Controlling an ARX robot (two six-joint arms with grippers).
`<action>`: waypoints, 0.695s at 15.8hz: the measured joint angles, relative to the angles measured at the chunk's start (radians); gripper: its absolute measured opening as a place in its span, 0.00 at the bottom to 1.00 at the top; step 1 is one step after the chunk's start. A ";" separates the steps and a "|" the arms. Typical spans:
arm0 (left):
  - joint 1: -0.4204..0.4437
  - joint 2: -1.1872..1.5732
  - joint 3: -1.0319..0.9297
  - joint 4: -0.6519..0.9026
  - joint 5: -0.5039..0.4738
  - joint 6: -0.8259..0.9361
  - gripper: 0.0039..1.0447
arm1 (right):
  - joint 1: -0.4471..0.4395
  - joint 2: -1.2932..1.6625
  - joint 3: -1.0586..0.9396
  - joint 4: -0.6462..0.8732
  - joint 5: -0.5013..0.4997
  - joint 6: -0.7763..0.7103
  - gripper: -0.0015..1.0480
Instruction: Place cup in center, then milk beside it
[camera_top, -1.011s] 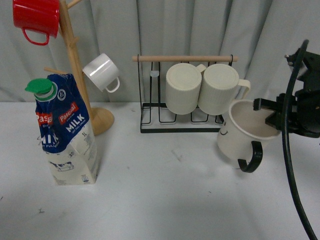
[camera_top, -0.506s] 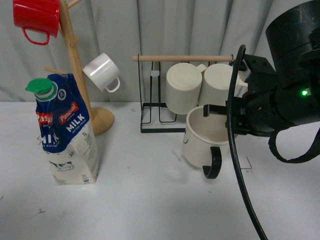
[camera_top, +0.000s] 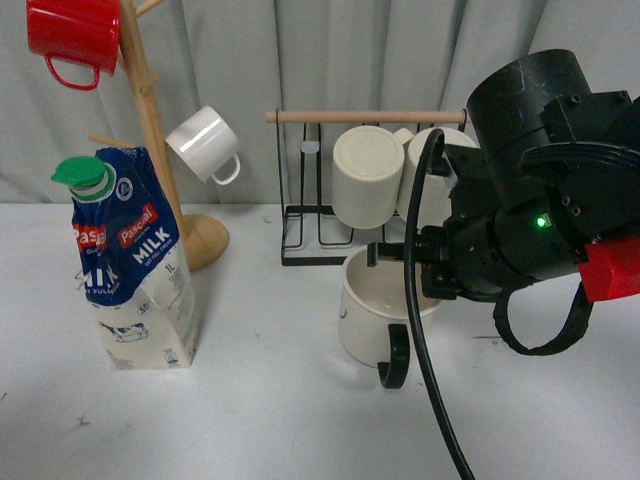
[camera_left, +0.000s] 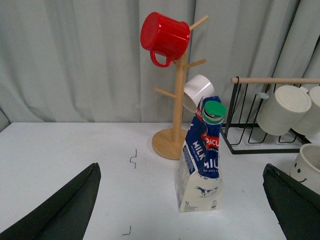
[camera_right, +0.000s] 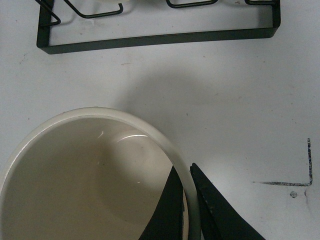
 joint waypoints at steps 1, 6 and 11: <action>0.000 0.000 0.000 0.000 0.000 0.000 0.94 | 0.000 0.002 0.000 -0.003 0.002 0.003 0.03; 0.000 0.000 0.000 0.000 0.000 0.000 0.94 | -0.001 0.010 0.021 -0.019 -0.004 0.004 0.38; 0.000 0.000 0.000 0.000 0.000 0.000 0.94 | -0.018 -0.129 -0.039 0.074 -0.042 0.007 0.95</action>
